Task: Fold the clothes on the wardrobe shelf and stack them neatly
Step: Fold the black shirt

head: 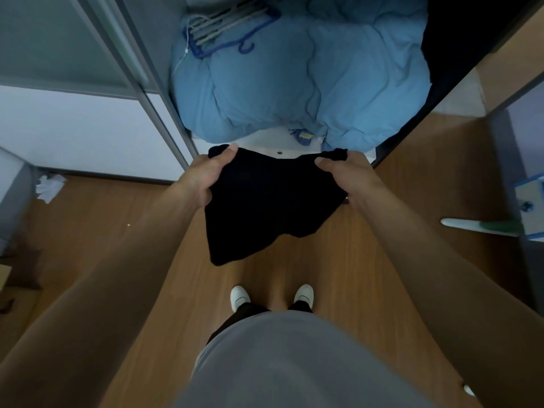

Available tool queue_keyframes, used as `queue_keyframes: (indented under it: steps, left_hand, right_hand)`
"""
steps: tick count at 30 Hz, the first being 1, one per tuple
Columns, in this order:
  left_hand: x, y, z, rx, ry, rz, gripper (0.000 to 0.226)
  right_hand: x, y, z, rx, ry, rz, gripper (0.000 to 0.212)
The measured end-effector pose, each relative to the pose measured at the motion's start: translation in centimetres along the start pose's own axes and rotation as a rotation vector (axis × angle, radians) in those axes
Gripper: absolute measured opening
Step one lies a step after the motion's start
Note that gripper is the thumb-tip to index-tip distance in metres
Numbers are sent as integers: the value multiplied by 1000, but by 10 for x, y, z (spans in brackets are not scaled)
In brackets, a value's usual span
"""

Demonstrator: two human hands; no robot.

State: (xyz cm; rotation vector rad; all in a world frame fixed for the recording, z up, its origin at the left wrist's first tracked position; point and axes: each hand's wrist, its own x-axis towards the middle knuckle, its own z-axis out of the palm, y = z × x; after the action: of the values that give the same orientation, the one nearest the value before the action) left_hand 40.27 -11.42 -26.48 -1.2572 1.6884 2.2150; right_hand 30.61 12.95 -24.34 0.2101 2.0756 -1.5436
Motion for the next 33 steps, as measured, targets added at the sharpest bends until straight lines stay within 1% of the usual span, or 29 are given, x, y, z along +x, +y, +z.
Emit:
queue_keyframes:
  steps: [1,3,4,5,6,7,9,10,11,12,14,15,16,17,18,20,21,23,25,26,28,30,31,33]
  left_hand:
    - [0,-2,0,-46,-7,24,53]
    - [1,-6,-2,-99,-35,75,66]
    - [0,-8,-3,-92,-54,106,66]
    - [0,-9,-4,-56,-74,140,57]
    - [0,-8,-5,-4,-84,174,42]
    - [0,-7,-6,44,-84,201,30]
    - [-2,-3,-8,78,-93,227,22]
    - [-3,0,-9,84,-120,223,24]
    - [-3,2,-11,105,-162,208,33]
    - [-3,4,-13,152,-211,191,48]
    - [-3,7,-13,337,-275,183,72]
    - [-4,9,-13,459,-286,206,79]
    - [-4,10,-12,589,-286,238,84]
    - [-3,12,-10,715,-279,272,86]
    - [-3,14,-8,829,-270,301,86]
    - [0,16,-4,991,-237,355,80]
    - [1,17,-2,1048,-206,387,74]
    - [3,20,1,1122,-113,459,58]
    - [6,23,1,1185,-12,511,48]
    - [9,25,-1,1219,25,522,46]
    - [15,30,-6,1301,68,515,45]
    - [22,35,-11,1405,108,502,42]
    - [25,38,-14,1438,132,500,41]
    - [30,43,-19,1402,160,507,40]
  right_hand:
    - [0,-1,0,-2,5,-4,46]
    - [0,-4,0,11,15,-24,56]
    - [0,-6,-1,14,25,-33,64]
    - [-1,-7,-2,11,28,-37,68]
    - [-1,-8,-4,8,12,-41,64]
    - [-1,-9,-6,2,-32,-43,55]
    - [-2,-10,-10,-89,-183,-44,41]
    - [-2,-10,-11,-182,-259,-48,40]
    - [-3,-11,-11,-299,-315,-59,45]
    - [-2,-11,-10,-434,-349,-85,52]
    - [0,-9,-6,-707,-362,-158,66]
    - [1,-7,-3,-813,-355,-193,69]
    - [3,-5,0,-899,-342,-224,68]
    - [4,-4,2,-959,-325,-257,60]
    - [6,-3,3,-990,-300,-286,47]
    - [9,-2,3,-1009,-251,-327,22]
    - [10,-3,3,-1009,-245,-340,19]
    - [13,-6,1,-996,-259,-354,22]
    - [16,-12,-1,-1000,-282,-368,22]
    - [17,-15,-2,-1011,-292,-379,22]
    - [20,-22,-4,-1042,-307,-447,30]
    - [25,-26,-6,-1041,-299,-539,27]
    - [24,-28,-7,-999,-297,-558,26]
    - [20,-33,-9,-764,-336,-487,29]
